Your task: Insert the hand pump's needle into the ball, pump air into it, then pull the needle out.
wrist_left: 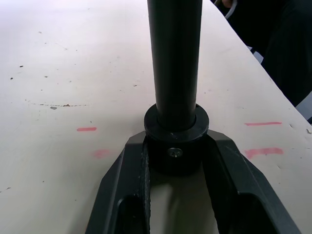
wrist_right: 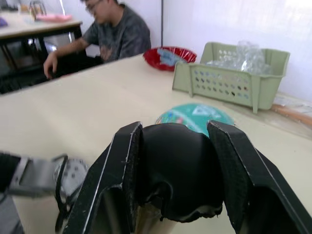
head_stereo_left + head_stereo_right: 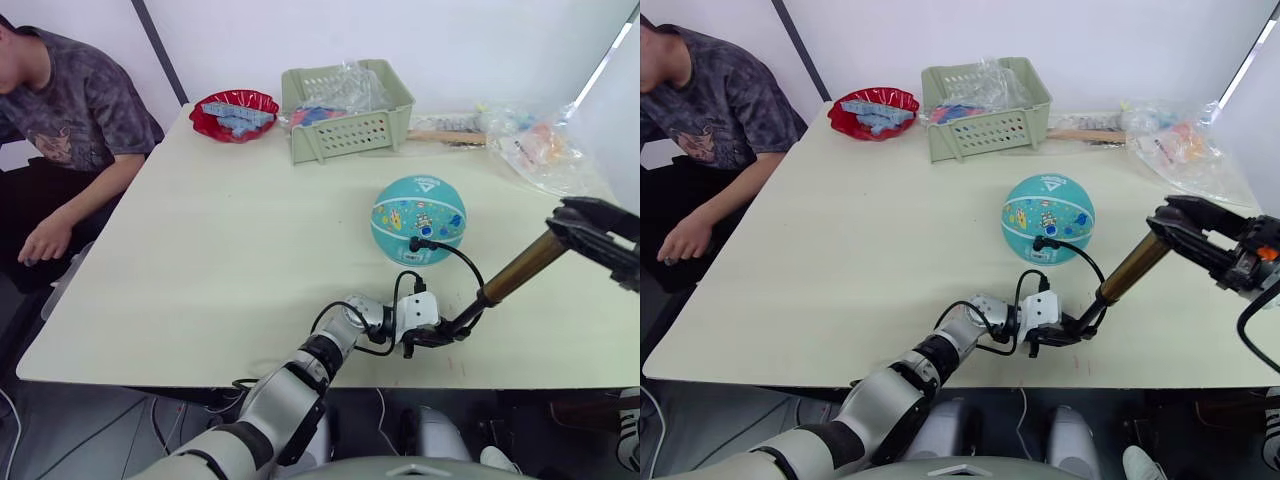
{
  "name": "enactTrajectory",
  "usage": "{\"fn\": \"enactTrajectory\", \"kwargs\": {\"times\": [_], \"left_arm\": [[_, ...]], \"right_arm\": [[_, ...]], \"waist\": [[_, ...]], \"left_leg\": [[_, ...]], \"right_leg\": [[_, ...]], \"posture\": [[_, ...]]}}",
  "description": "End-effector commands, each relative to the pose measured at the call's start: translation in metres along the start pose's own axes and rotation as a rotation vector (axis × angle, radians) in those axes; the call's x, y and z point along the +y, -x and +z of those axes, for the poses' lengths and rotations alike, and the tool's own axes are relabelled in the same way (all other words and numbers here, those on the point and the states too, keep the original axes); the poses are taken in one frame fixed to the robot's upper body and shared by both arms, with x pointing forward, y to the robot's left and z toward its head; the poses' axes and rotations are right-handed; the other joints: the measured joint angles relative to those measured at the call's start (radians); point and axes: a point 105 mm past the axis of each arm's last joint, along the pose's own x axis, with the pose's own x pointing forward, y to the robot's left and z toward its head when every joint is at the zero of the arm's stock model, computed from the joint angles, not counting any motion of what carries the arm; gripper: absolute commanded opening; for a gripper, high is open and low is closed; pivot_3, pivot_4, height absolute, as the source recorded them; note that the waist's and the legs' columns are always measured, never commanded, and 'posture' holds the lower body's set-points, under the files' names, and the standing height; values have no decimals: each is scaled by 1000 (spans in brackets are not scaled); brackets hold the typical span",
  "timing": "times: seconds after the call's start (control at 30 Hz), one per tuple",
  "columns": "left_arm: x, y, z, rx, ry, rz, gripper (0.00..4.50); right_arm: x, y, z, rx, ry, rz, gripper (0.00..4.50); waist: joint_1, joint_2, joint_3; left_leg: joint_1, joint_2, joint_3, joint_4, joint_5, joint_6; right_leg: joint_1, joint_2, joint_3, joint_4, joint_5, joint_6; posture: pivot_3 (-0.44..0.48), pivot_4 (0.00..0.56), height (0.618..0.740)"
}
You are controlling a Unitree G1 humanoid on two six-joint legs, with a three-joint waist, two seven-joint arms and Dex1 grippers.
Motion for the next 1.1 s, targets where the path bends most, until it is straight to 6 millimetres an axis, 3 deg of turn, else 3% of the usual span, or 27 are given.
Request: {"fn": "enactTrajectory", "kwargs": {"times": [0.03,0.27,0.47,0.6,0.77,1.1], "left_arm": [[-26,15,-58,177,161,-40,1108],[-27,15,-59,178,166,-37,1108],[-26,16,-60,184,166,-35,1108],[-26,16,-60,187,163,-37,1108],[-26,16,-60,190,160,-41,1108],[-26,15,-59,191,158,-46,1108]], "right_arm": [[5,-5,-40,116,-34,-1,1598],[15,-9,-89,169,-44,-26,1598],[20,-8,-97,174,-36,-23,1598],[16,-11,-78,110,-20,-33,1598],[10,-13,-37,16,24,-13,1598],[-5,0,24,-69,91,-33,1598]], "waist": [[-3,-1,-2],[-9,-5,-9],[-11,-4,-10],[-11,-3,-9],[-11,3,-3],[-9,6,5]], "left_leg": [[0,0,0,0,0,0],[0,0,0,0,0,0],[0,0,0,0,0,0],[0,0,0,0,0,0],[-1,-1,0,0,0,0],[-1,-2,0,0,0,0]], "right_leg": [[0,0,0,0,0,0],[0,-1,0,0,0,0],[0,-1,0,0,0,0],[0,-1,0,0,0,0],[0,-2,0,0,0,0],[-1,-3,-1,0,0,0]], "posture": [[0,150,738],[0,150,738],[0,150,738],[0,150,738],[0,150,738],[0,150,738]]}}
